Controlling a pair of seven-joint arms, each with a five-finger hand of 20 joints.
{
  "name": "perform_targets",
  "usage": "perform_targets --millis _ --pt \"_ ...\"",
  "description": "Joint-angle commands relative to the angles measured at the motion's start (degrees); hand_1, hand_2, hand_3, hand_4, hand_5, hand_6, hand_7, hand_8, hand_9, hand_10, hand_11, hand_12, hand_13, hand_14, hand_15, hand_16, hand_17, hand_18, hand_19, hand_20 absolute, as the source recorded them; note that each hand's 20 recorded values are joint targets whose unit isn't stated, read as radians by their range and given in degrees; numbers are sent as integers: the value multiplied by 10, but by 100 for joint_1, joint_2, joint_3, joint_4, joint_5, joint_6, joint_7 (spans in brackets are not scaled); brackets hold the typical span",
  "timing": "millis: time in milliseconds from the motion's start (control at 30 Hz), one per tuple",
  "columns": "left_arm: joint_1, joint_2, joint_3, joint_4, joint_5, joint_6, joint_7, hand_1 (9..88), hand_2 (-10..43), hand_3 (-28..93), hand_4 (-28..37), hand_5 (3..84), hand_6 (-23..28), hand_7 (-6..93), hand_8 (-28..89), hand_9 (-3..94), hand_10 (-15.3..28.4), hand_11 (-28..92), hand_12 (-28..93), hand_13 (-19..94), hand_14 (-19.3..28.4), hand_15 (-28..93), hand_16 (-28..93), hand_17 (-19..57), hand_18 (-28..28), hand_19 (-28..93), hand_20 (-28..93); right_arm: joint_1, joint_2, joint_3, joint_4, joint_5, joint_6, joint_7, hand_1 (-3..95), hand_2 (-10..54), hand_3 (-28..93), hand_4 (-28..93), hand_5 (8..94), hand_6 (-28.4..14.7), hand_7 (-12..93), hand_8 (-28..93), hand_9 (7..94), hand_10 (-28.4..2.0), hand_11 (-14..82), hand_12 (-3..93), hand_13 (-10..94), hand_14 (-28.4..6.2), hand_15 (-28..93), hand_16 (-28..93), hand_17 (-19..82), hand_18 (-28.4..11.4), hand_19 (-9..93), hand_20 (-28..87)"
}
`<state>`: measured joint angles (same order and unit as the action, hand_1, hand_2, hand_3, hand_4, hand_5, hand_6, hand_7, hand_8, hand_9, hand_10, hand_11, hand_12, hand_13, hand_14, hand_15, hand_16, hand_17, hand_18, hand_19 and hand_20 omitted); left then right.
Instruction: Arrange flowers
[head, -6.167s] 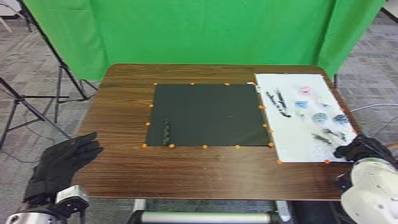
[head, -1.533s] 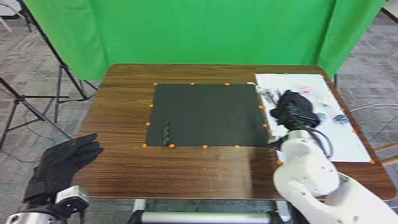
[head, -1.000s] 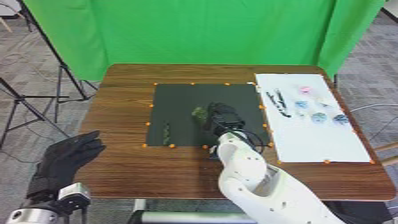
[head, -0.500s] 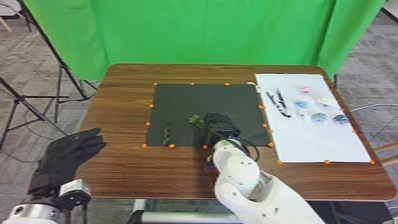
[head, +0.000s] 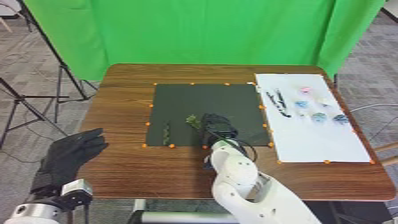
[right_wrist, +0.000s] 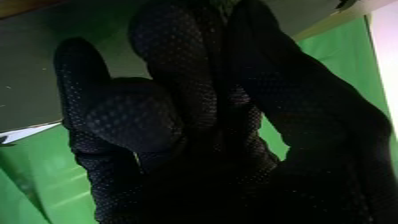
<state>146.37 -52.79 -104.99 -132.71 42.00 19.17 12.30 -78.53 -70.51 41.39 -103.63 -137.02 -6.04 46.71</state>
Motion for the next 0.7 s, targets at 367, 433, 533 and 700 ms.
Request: perform_targets --millis 367,433,533,700 --pt "146 -101 -36 -29 28 -86 -56 288 81 794 -148 508 161 144 -90 427 237 404 86 314 284 646 -152 -97 217 607 121 85 177 -108 -69 -27 -116 -75 404 -95 745 -259 782 -49 328 138 829 -157 411 226 804 -101 684 243 397 -240 926 -148" --pt "148 -80 -20 -33 16 -50 -21 289 81 792 -146 508 160 145 -90 427 237 403 86 313 284 645 -152 -97 217 607 121 83 172 -95 -59 -42 -110 -91 402 -95 744 -260 781 -49 331 135 827 -158 412 226 803 -103 686 241 395 -241 926 -150" --pt "179 -66 -17 -36 3 -40 4 289 81 792 -144 508 159 145 -90 427 237 403 86 313 284 645 -152 -97 217 607 122 111 194 -142 -76 -63 -89 -49 400 -95 745 -259 781 -49 332 131 827 -159 413 225 803 -104 687 239 394 -242 925 -152" --pt "309 -65 -65 -79 -31 29 75 290 81 792 -143 508 160 145 -90 426 236 402 86 312 284 645 -151 -97 217 607 122 182 313 -212 -237 -92 -81 34 357 -91 755 -238 778 -55 354 -41 817 -166 419 225 798 -111 693 236 394 -248 925 -158"
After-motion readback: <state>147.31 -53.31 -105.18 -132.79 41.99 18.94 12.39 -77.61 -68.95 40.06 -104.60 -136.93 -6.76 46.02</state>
